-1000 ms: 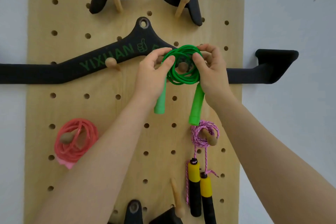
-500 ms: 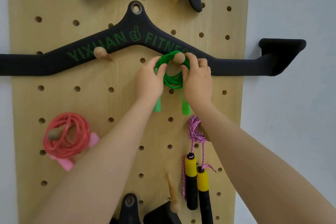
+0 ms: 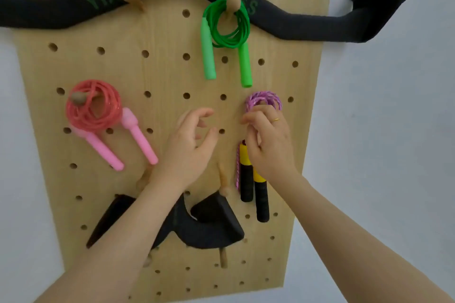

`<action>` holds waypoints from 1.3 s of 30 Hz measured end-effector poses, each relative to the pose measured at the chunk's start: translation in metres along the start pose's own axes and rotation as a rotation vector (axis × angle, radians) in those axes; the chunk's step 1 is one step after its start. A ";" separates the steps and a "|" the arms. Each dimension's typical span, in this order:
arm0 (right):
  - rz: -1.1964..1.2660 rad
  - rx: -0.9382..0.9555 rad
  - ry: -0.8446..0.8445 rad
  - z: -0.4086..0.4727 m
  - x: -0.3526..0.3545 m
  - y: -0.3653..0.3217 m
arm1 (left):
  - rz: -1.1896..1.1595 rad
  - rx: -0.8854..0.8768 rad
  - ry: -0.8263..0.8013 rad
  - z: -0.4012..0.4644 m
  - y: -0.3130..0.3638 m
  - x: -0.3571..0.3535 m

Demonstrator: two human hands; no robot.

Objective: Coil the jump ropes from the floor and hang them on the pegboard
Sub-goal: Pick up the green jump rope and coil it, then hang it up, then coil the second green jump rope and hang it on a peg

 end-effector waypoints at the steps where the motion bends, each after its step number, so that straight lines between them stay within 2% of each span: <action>1: -0.005 0.032 -0.037 -0.014 0.005 -0.004 | 0.010 0.035 -0.017 -0.017 -0.003 -0.004; 6: 0.181 -0.013 -0.364 -0.103 0.027 -0.011 | 0.015 0.179 0.002 -0.105 -0.015 -0.030; 9: 0.292 -0.167 -0.485 -0.179 0.037 -0.007 | 0.024 0.330 0.025 -0.167 -0.035 -0.057; 12: 0.397 -0.368 -0.660 -0.269 0.041 -0.003 | 0.029 0.660 -0.047 -0.246 -0.069 -0.099; 16: 0.432 -0.554 -0.887 -0.361 0.038 -0.001 | 0.010 1.001 -0.142 -0.339 -0.112 -0.132; 21: 0.416 -0.762 -1.157 -0.494 0.010 -0.004 | 0.083 1.179 -0.332 -0.440 -0.180 -0.174; 25: 0.337 -0.911 -1.389 -0.631 -0.019 -0.011 | 0.149 1.312 -0.467 -0.531 -0.263 -0.215; 28: 0.295 -1.010 -1.566 -0.749 -0.046 -0.018 | 0.208 1.369 -0.508 -0.605 -0.337 -0.249; 34: 0.231 -1.022 -1.804 -0.987 -0.108 -0.036 | 0.333 1.394 -0.703 -0.760 -0.487 -0.319; 36: 0.218 -1.007 -1.803 -1.049 -0.130 -0.041 | 0.426 1.325 -0.745 -0.802 -0.536 -0.338; 39: 0.193 -1.003 -1.693 -1.116 -0.169 -0.040 | 0.568 1.157 -0.790 -0.843 -0.605 -0.362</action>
Point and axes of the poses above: each hand's wrist, its own z-axis towards the middle knuckle, its own x-axis out of the back of the hand, y = z × x, the point moved 1 cm from there along z, towards the middle knuckle, and after that the axes turned 6 degrees about x, right-handed, at the moved point
